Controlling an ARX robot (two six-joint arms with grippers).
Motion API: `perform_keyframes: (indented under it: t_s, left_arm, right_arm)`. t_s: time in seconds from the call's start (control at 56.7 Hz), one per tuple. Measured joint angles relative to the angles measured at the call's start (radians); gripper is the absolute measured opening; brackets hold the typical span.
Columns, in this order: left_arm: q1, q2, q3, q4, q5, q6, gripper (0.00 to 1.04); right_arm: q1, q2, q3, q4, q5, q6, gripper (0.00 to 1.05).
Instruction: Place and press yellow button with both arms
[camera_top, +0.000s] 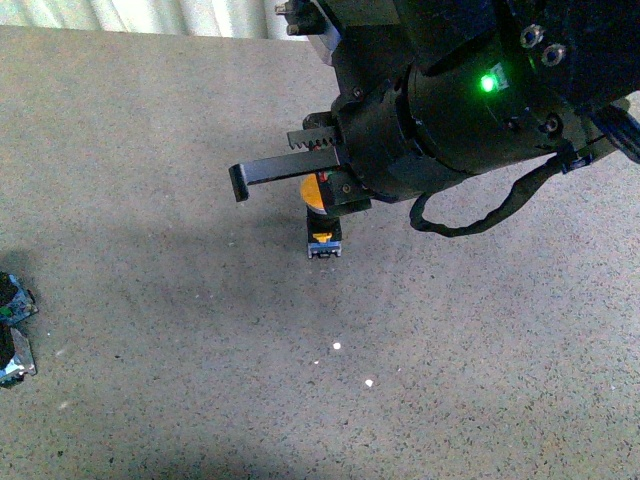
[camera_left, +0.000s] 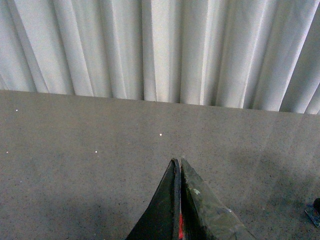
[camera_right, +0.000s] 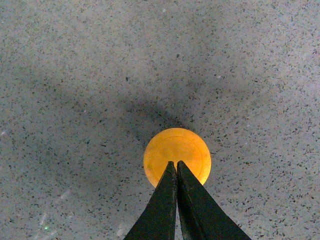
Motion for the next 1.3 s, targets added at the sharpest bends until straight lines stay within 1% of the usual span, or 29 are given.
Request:
perform_keyframes:
  t_s: [0.705, 0.97, 1.181, 1.305]
  left_arm:
    - [0.0, 0.0, 0.0, 0.0, 0.0, 0.0, 0.01]
    - [0.0, 0.0, 0.0, 0.0, 0.0, 0.0, 0.01]
    - [0.0, 0.0, 0.0, 0.0, 0.0, 0.0, 0.01]
    - [0.0, 0.0, 0.0, 0.0, 0.0, 0.0, 0.01]
  right_arm:
    - [-0.026, 0.054, 0.041, -0.038, -0.036, 0.076, 0.01]
    - [-0.026, 0.063, 0.044, -0.039, -0.038, 0.079, 0.01]
    - [-0.035, 0.037, 0.027, 0.008, -0.061, 0.105, 0.01]
    - [-0.059, -0.051, -0.018, 0.035, -0.062, 0.119, 0.01]
